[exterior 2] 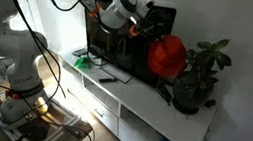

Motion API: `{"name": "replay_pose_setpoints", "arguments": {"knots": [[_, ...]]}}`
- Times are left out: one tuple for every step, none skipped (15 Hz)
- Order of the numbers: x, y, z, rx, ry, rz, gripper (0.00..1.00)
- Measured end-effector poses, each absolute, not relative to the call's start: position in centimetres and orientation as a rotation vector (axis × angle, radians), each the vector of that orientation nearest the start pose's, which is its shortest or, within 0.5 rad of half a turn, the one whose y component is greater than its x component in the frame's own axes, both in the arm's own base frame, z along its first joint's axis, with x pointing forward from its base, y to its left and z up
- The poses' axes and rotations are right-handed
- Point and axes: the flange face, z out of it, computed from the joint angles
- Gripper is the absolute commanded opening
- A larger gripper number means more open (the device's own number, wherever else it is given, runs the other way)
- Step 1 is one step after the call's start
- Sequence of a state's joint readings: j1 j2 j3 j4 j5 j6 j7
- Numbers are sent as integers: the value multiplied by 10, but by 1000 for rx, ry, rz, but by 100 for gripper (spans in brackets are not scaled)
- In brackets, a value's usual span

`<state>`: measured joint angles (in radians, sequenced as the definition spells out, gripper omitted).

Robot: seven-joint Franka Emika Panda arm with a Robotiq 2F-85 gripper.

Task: Hang the red hat on the right side of the tv

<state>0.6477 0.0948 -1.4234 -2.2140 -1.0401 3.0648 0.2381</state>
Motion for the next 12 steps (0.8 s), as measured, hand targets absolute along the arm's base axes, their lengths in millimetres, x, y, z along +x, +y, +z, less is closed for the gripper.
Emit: {"name": "replay_pose_setpoints", "arguments": {"knots": [[452, -333, 440, 2325, 45, 664, 1], [453, -334, 446, 2312, 45, 692, 1], [452, -335, 453, 2299, 41, 729, 5], [452, -337, 456, 2293, 38, 739, 5], [452, -336, 454, 2295, 38, 736, 5], [452, -336, 453, 2298, 40, 734, 5], [452, -335, 452, 2300, 42, 732, 5], [452, -334, 452, 2300, 44, 732, 1], [452, -334, 451, 2301, 44, 731, 1], [452, -334, 451, 2301, 44, 731, 1], [453, -333, 451, 2301, 45, 731, 1], [453, -333, 451, 2302, 46, 734, 1]]}}
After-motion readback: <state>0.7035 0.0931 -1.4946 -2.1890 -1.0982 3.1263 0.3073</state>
